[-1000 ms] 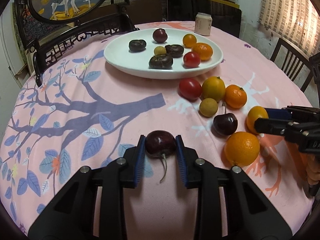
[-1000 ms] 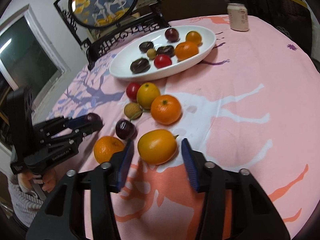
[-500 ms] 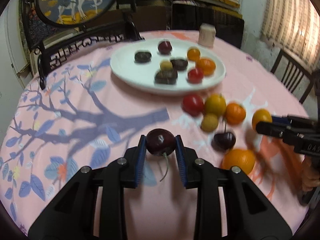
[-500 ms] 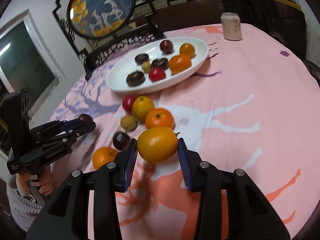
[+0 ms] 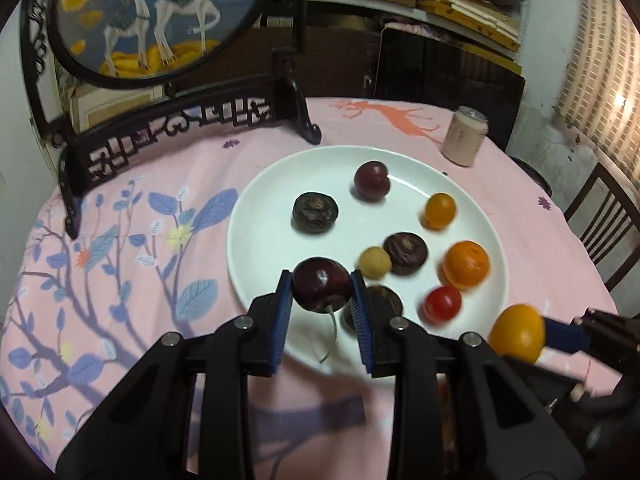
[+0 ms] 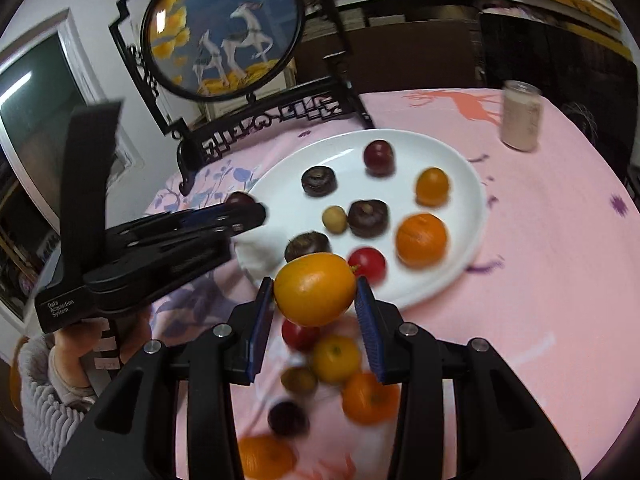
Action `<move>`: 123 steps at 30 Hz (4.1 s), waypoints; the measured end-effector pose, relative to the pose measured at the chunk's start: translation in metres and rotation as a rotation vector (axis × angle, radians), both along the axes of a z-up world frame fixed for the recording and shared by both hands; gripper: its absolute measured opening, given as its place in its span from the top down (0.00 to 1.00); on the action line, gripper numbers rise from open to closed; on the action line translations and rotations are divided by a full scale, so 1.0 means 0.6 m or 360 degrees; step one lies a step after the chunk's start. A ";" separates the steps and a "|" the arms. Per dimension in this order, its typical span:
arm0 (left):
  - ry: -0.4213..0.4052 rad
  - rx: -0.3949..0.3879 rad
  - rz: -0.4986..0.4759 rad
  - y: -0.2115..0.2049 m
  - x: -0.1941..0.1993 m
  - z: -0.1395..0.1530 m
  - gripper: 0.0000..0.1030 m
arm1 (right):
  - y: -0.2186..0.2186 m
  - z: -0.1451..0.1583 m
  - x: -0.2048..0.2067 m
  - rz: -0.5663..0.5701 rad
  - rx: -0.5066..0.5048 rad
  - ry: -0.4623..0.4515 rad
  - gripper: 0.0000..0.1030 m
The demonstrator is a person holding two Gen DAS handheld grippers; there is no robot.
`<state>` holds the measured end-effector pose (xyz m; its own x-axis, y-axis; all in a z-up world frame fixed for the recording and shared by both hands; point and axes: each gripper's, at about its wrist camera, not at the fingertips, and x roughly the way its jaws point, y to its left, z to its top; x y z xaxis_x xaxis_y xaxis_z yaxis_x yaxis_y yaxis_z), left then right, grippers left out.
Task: Organize fruits
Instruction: 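Carry cherry and orange tomato onto the white plate and open both grippers, then lower the left gripper onto the red tomato and grasp it, then grasp the tangerine with the right gripper while the left holds the red tomato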
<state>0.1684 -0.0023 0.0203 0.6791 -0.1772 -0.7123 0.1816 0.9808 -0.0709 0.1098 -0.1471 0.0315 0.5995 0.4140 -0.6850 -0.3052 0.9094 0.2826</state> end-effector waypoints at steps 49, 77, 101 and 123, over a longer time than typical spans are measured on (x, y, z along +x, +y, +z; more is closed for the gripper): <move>-0.0004 0.0154 -0.0104 -0.057 -0.107 -0.076 0.12 | -0.181 -0.016 -0.078 -0.0390 0.0613 0.0046 0.15; -0.0021 0.0227 -0.0287 -0.063 -0.151 -0.079 0.56 | -0.162 -0.012 -0.083 -0.0329 0.0497 0.0033 0.15; 0.0086 0.0065 -0.0008 0.022 -0.119 -0.080 0.72 | -0.070 -0.064 -0.100 -0.0077 0.0046 0.0112 0.48; 0.0104 0.0081 -0.0016 0.019 -0.114 -0.090 0.72 | -0.047 -0.099 -0.077 -0.0111 -0.0061 0.0121 0.62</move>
<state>0.0999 0.0093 -0.0334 0.6291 -0.1463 -0.7635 0.1882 0.9816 -0.0330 0.0638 -0.1750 -0.0279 0.5715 0.3455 -0.7443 -0.2197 0.9384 0.2669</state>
